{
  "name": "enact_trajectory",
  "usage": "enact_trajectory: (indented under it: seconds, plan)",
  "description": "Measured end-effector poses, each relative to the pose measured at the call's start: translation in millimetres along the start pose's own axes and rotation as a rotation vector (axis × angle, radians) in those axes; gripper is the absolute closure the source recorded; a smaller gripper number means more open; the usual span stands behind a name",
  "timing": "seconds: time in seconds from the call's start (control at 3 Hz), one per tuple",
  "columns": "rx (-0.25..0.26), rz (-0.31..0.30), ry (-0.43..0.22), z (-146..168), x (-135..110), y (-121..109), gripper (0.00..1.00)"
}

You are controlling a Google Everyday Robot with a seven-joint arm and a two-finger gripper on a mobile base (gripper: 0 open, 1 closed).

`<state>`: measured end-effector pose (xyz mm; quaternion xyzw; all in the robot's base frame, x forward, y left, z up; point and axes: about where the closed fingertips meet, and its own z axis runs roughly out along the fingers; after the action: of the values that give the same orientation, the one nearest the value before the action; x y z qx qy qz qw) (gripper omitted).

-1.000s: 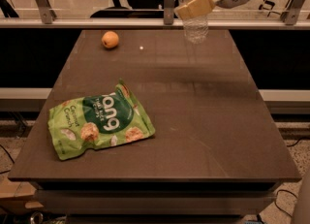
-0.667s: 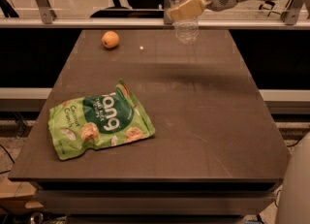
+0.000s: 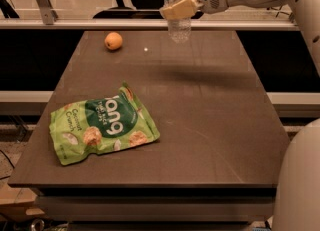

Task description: Move water bottle near orange

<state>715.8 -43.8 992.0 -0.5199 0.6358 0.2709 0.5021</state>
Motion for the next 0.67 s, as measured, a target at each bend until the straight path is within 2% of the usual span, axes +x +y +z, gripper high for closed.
enact_trajectory:
  seconds: [0.67]
  plan:
    - [-0.027,-0.004,-0.034,40.5,-3.5,-14.6,1.00]
